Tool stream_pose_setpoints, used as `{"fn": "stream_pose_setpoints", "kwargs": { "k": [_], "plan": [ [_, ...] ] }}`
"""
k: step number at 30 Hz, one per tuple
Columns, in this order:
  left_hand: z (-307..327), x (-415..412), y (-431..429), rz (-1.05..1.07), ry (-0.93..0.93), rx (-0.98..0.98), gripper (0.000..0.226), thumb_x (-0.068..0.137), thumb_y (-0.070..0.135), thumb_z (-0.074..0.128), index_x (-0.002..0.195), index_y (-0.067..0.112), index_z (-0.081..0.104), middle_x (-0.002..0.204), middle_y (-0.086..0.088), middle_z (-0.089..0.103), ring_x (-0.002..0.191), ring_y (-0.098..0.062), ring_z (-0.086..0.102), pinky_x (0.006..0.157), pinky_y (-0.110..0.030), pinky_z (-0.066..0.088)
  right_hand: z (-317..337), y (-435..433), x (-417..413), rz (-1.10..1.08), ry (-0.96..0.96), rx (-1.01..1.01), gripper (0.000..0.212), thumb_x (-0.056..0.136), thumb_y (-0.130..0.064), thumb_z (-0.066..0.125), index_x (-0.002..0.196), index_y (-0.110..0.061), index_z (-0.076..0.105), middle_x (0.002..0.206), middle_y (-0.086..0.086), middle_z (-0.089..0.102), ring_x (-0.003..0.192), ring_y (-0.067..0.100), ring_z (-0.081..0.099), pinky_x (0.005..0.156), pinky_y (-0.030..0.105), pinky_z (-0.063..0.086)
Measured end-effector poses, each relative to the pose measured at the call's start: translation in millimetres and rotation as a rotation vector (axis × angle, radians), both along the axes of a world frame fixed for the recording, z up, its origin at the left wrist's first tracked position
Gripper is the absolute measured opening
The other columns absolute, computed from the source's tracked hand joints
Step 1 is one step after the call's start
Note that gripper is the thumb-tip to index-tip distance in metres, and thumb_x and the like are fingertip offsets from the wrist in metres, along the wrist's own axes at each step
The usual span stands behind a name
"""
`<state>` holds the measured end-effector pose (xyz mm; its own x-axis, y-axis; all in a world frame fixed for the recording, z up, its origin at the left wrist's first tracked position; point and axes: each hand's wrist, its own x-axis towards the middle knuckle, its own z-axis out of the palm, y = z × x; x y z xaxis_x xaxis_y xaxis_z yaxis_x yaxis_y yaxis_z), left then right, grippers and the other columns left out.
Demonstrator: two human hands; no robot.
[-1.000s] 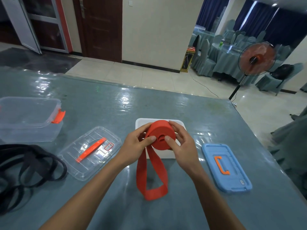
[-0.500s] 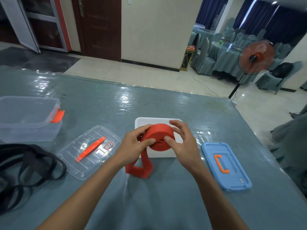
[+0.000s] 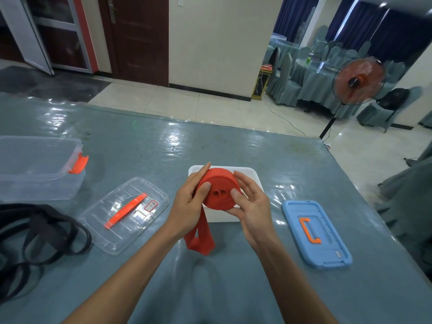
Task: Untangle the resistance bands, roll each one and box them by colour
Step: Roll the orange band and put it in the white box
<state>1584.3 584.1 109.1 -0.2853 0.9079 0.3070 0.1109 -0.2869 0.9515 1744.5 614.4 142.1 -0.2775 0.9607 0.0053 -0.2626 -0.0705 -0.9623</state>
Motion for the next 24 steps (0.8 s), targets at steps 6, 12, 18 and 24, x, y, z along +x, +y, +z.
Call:
{"fn": "stream_pose_setpoints", "kwargs": {
  "k": [6,12,18,24],
  "plan": [
    [2,-6,1,-0.049,0.046,-0.055,0.041,0.100,0.036,0.051,0.139,0.050,0.049,0.133,0.034,0.056,0.129,0.005,0.051,0.101,-0.009,0.039,6,13,9,0.008,-0.292,0.202,0.043,0.090,0.000,0.070,0.121,-0.029,0.070,0.115,0.000,0.075,0.108,0.026,0.071,0.081,0.038,0.060],
    [-2,-1,-1,-0.039,0.021,-0.059,0.054,0.092,0.057,0.056,0.144,0.050,0.040,0.132,0.041,0.054,0.126,0.012,0.051,0.096,-0.004,0.039,3,5,6,-0.085,0.041,-0.033,0.035,0.088,0.008,0.066,0.115,-0.013,0.070,0.107,0.006,0.077,0.101,0.024,0.074,0.074,0.035,0.061],
    [-5,-4,1,-0.075,0.002,-0.068,0.055,0.099,0.043,0.055,0.150,0.047,0.035,0.136,0.036,0.054,0.129,0.007,0.051,0.098,-0.007,0.040,-2,-5,-5,-0.132,0.118,-0.071,0.031,0.089,0.008,0.065,0.112,-0.012,0.068,0.115,0.013,0.073,0.103,0.029,0.071,0.076,0.039,0.060],
    [14,-11,11,-0.038,-0.089,-0.012,0.050,0.104,0.025,0.053,0.153,0.026,0.041,0.143,0.011,0.058,0.130,-0.002,0.054,0.109,-0.019,0.042,-6,1,1,0.007,0.067,0.009,0.042,0.095,-0.010,0.065,0.136,-0.017,0.056,0.125,0.007,0.070,0.116,0.024,0.068,0.090,0.041,0.059]
  ]
}}
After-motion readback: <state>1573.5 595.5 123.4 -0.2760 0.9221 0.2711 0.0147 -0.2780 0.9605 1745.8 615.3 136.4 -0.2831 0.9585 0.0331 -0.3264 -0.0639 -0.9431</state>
